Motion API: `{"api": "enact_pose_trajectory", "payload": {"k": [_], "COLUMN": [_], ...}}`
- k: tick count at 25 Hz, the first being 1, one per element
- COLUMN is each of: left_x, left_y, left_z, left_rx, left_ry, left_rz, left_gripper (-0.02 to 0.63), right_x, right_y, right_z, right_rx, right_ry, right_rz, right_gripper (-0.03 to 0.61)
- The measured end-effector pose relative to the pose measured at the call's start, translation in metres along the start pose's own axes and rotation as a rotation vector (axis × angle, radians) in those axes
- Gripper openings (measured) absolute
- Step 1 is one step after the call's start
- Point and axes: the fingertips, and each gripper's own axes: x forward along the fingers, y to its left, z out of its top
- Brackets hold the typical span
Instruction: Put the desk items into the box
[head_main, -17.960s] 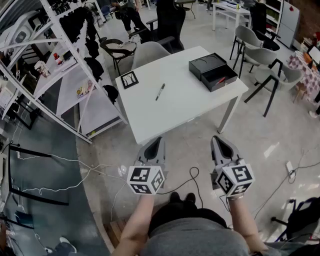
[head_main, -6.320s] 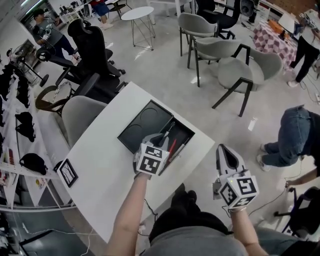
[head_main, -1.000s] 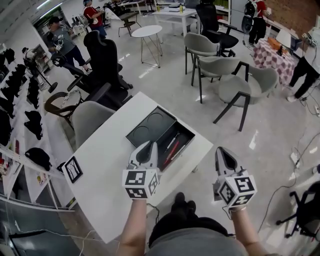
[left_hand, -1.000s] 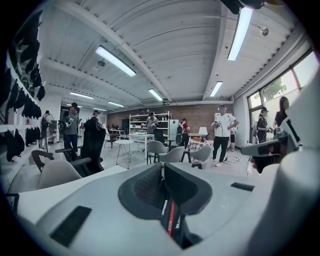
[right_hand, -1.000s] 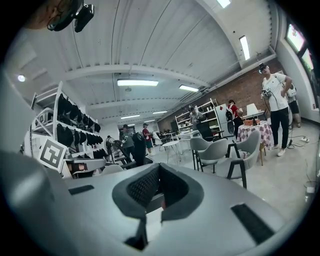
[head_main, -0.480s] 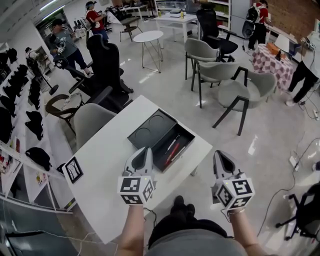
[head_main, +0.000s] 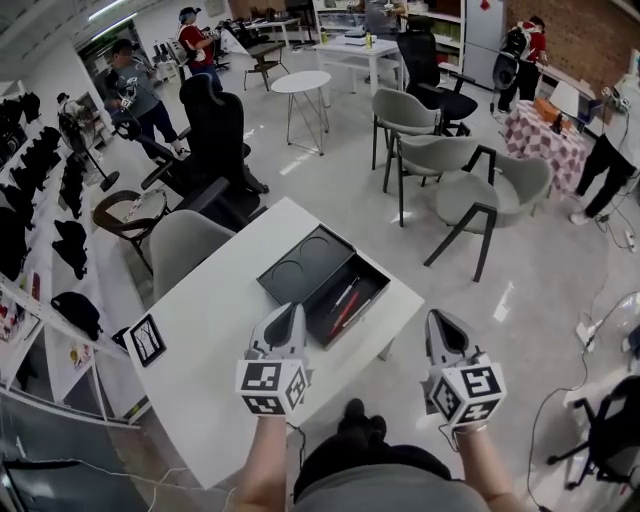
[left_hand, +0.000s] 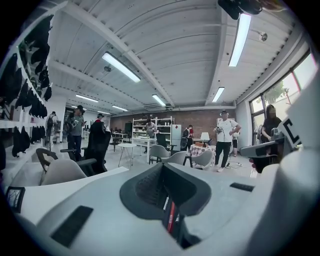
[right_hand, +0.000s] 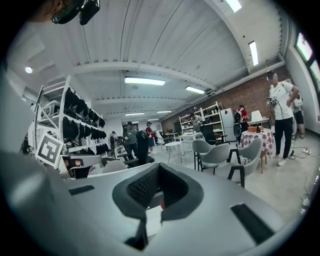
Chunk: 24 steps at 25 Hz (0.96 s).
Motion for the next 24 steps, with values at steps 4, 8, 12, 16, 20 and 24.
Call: {"api": "enact_pose_trajectory", "payload": {"k": [4,8,12,16,20,24], "left_x": [-0.0028,-0.0039,-0.006,-0.007,-0.0064,-0.0044], "left_y": [-0.0017,-0.002,-0.0011,-0.0014,-0.0043,-0.0087], "left_z": [-0.0025,-0.0017,-0.0033,-0.0025,-0.0003,-0.0009], "left_rx": [-0.002,-0.003,-0.011,-0.013,-0.012,-0.008], "left_ry": [0.003,0.007,0.006,-0.005,-0.008,-0.004], "left_rz": [0.002,0.003,0.0,0.002,-0.001,-0.011], "left_gripper": [0.006,0.006,0.006,0.006,0.006,0.006], "right_x": [-0.0004,-0.001,-0.0021,-0.0034,-0.0036,-0.0047], "right_y": [0.0031,0.0044,0.0064,0.0086,0.0083,0.0064], "right_z": [-0.0022,-0.0021,-0.0021,-0.0009,-0.0021,-0.0048], "right_rx": [-0.02,-0.026,-0.031,-0.063,-0.045,-0.04], "right_ry": [0.004,0.007,0.005,0.0,0.009,0.015], "right_rz": [0.015,0.017,0.02,0.02,0.033,0.038], "right_gripper": [0.002,0.002,0.002,0.002,0.002,0.002]}}
